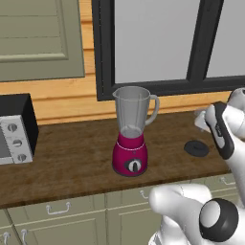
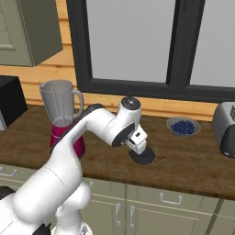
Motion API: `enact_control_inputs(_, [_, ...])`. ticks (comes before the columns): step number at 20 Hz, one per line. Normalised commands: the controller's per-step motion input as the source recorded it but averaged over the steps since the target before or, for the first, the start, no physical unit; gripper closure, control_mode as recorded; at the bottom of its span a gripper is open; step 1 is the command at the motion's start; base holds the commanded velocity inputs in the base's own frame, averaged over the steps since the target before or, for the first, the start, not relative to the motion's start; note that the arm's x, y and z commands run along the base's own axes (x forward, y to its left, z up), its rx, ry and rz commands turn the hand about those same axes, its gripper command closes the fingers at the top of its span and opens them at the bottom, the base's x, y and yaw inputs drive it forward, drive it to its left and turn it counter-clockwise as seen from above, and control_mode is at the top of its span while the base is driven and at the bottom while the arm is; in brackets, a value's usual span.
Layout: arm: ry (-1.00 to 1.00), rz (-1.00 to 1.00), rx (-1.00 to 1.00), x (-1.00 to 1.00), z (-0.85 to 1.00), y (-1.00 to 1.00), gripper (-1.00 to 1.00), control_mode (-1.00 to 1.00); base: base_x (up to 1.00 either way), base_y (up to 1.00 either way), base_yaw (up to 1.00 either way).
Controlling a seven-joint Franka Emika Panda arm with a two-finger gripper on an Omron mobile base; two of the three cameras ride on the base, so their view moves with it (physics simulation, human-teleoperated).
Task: Close the lid blender by securely placing the lid on top.
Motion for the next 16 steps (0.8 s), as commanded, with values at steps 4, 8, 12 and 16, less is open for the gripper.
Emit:
enact_control_inputs(4, [0.21,-0.17,0.08,0.29,-0.35,-0.41,-1.00,-1.00,0.00,0.00,0.00])
enact_control_inputs(8, [0.17,-0.06,0.04,0.49,-0.46,-0.23,-1.00,-1.00,0.00,0.00,0.00])
enact_control_inputs(12, [0.07,-0.01,0.00,0.41,-0.60,-0.01,-1.00,-1.00,0.00,0.00,0.00])
enact_control_inputs(16, [0.12,0.00,0.00,0.37,-0.54,0.00,-1.00,-1.00,0.00,0.00,0.00])
